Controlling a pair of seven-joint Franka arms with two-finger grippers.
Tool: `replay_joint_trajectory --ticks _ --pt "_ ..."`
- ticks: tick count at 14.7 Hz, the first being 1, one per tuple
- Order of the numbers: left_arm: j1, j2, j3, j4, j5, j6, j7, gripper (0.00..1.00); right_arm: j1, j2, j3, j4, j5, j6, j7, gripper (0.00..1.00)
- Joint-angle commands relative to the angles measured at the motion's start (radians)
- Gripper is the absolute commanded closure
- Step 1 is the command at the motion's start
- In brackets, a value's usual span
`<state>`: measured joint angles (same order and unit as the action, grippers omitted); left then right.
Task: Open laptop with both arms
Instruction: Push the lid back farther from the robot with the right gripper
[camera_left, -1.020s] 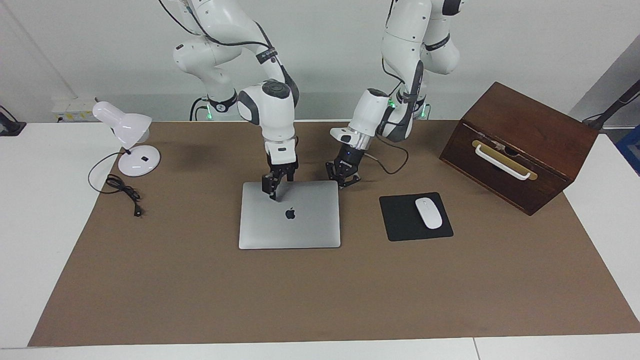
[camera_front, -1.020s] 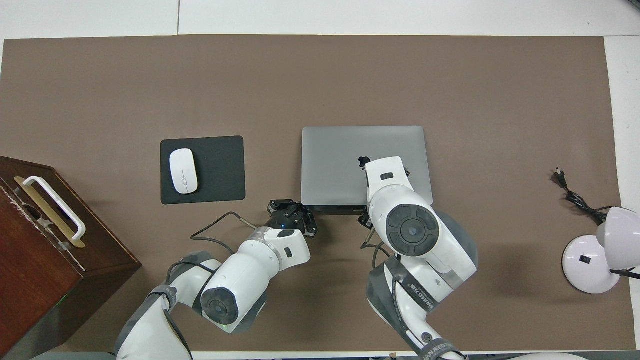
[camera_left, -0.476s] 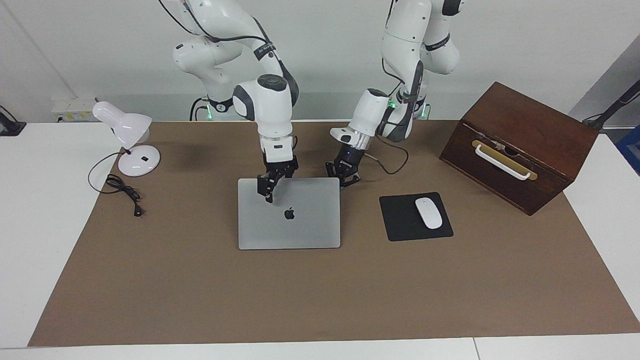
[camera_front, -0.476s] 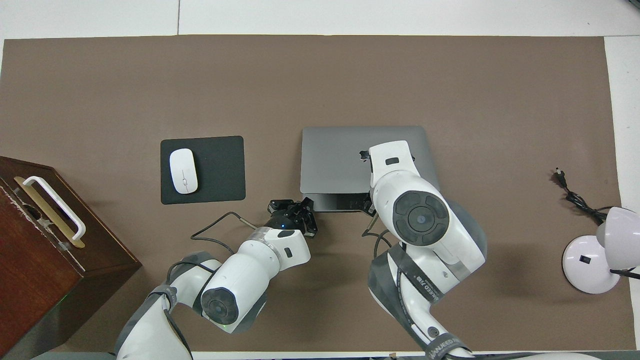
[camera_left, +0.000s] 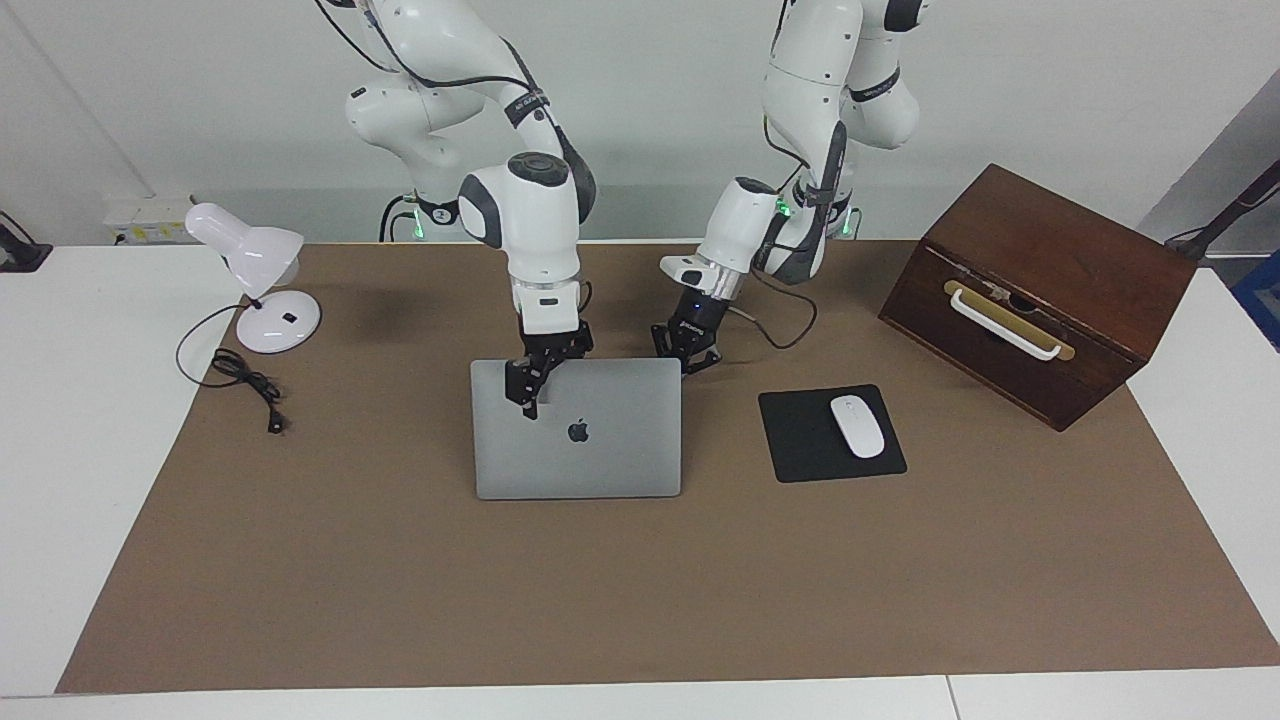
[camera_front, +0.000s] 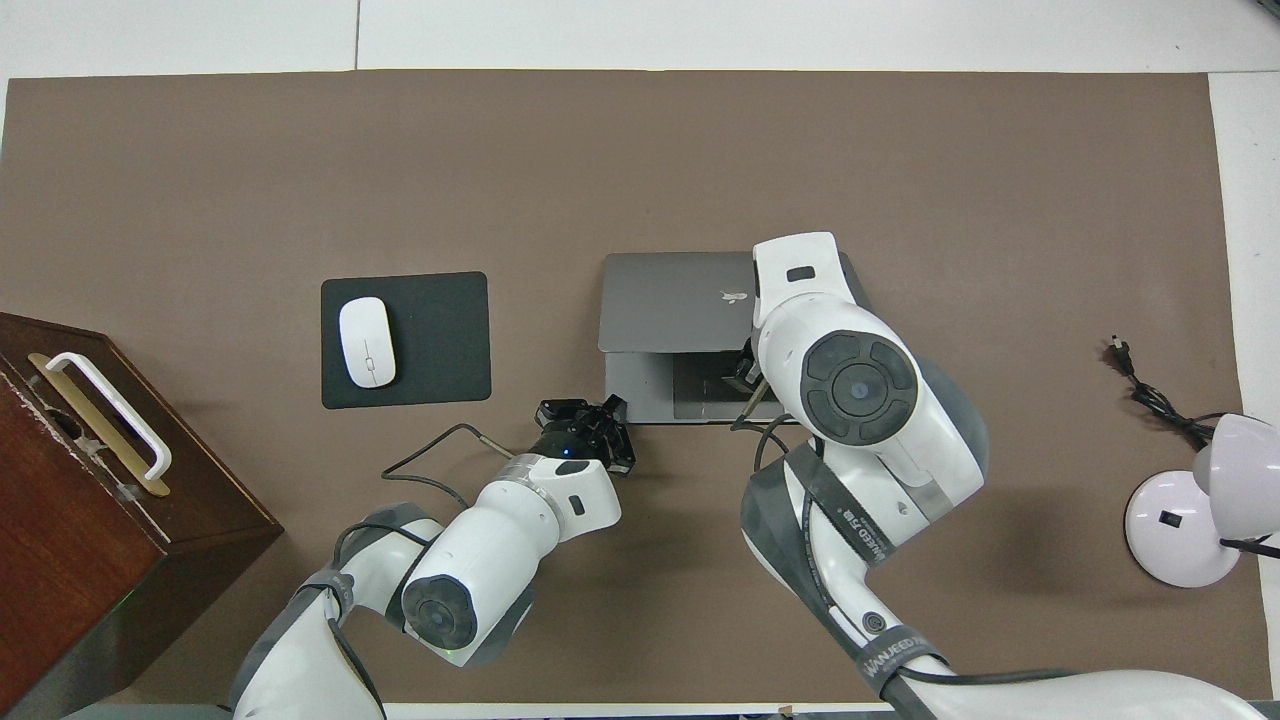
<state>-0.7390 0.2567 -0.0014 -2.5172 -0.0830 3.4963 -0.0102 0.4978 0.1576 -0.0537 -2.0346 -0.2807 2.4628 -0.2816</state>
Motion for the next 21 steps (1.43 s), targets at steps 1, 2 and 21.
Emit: replay_joint_trajectory --ticks 1,2,21 --pt "-0.019 0.055 0.011 0.018 -0.004 0.009 0.013 1.00 -0.028 0.046 0.005 0.076 -0.020 -0.025 -0.050 0.00" --pt "-0.019 0.055 0.011 0.018 -0.004 0.009 0.013 1.00 -0.039 0.049 0.005 0.095 -0.018 -0.039 -0.060 0.00" --pt "-0.030 0.056 0.011 0.017 -0.006 0.009 0.015 1.00 -0.180 0.184 0.006 0.398 0.146 -0.143 -0.234 0.00"
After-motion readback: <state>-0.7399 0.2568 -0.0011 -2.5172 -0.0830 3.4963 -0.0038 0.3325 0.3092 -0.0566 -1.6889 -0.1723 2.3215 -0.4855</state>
